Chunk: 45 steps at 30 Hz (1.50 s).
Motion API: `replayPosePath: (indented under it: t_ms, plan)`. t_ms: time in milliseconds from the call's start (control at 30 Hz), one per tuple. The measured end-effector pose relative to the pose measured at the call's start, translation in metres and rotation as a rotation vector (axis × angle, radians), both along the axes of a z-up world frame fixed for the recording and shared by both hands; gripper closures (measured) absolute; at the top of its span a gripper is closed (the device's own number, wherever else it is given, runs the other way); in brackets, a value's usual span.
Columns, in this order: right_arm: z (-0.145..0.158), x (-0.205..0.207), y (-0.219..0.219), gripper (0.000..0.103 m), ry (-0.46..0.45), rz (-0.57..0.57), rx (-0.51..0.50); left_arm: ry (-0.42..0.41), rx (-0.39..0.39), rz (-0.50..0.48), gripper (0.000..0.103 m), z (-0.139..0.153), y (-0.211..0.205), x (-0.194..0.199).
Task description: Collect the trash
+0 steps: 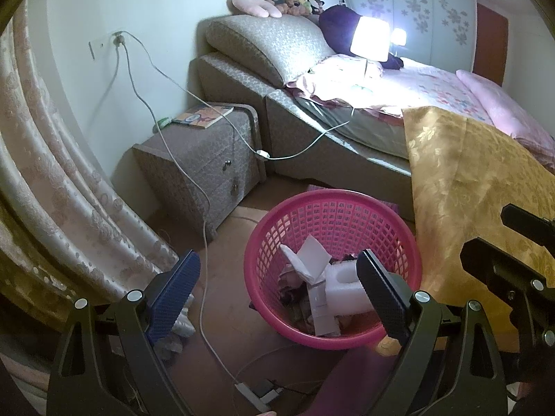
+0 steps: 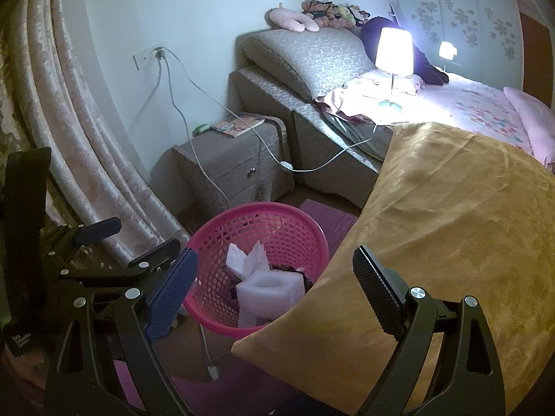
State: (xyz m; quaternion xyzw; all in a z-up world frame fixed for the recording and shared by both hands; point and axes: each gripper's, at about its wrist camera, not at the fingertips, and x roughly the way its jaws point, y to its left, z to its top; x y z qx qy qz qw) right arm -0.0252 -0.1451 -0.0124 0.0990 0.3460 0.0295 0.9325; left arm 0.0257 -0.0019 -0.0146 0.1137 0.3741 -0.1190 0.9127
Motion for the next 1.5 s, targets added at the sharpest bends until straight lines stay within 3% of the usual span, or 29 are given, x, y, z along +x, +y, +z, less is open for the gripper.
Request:
replayPosePath:
  t_ms: [1500]
  plan:
    - [-0.0007,0.0011,0.0012,0.015,0.002,0.003,0.001,0.009,-0.003,0.004,0.015,-0.0032,0.0055,0.0005]
